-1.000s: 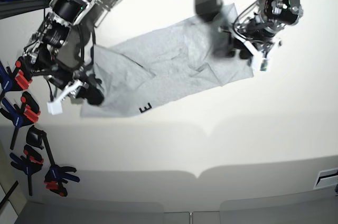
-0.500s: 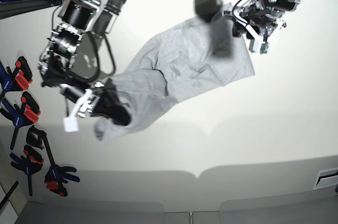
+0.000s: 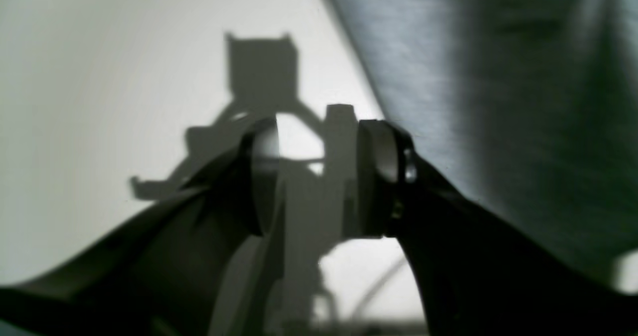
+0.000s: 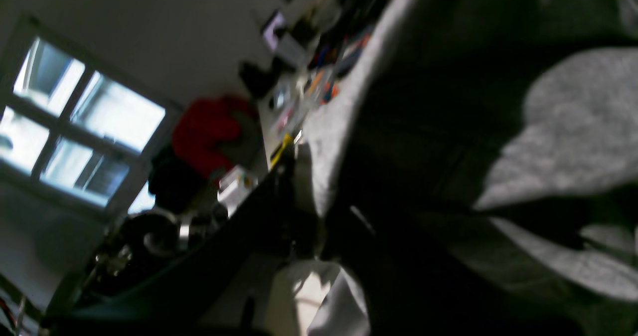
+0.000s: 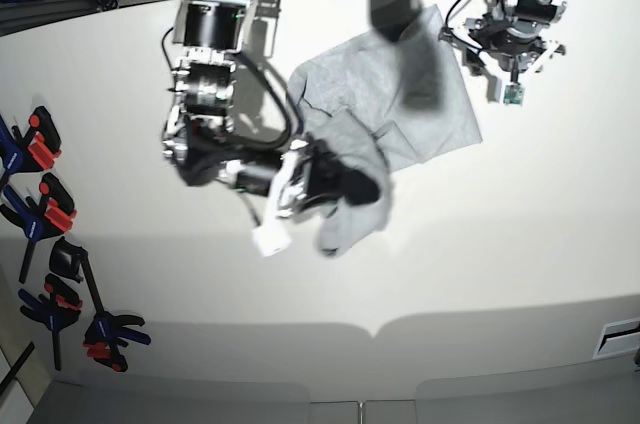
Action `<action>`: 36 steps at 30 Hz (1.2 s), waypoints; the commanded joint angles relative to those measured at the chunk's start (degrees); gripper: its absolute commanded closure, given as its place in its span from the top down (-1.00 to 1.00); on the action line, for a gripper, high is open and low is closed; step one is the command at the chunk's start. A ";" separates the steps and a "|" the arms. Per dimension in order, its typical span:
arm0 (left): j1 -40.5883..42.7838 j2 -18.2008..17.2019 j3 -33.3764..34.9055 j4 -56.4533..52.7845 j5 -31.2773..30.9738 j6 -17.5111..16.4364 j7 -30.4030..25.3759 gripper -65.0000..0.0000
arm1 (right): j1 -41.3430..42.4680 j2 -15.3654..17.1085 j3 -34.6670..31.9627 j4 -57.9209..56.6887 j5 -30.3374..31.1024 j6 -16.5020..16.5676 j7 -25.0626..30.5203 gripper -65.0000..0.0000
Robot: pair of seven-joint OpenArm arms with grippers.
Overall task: Fold the T-shirt properly
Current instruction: 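Grasp the other side with the right gripper and fold it over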
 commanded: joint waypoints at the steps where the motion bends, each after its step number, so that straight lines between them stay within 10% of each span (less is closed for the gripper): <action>1: 0.00 -0.22 -0.04 0.85 1.36 1.05 -0.83 -0.26 | 0.57 -0.13 -0.96 1.25 1.11 0.70 0.99 -1.00; 18: 0.00 -0.20 -0.04 0.87 6.29 4.44 -0.72 -0.26 | -5.40 -7.70 -6.93 1.46 -3.43 0.55 0.99 -1.00; 24: -0.04 -0.52 -0.04 0.87 8.20 4.42 -0.92 -0.26 | -5.40 -7.70 -16.00 1.46 -11.80 0.66 0.99 -0.30; 32: 0.00 -6.01 -0.04 0.87 11.69 5.57 -0.55 -0.26 | -0.85 -7.70 -20.26 8.50 -13.55 -1.38 0.99 -0.27; 36: 0.00 -8.52 -0.04 0.87 11.69 5.99 -0.24 -0.26 | 0.39 -7.70 -17.03 19.63 -24.11 -2.12 0.99 -0.28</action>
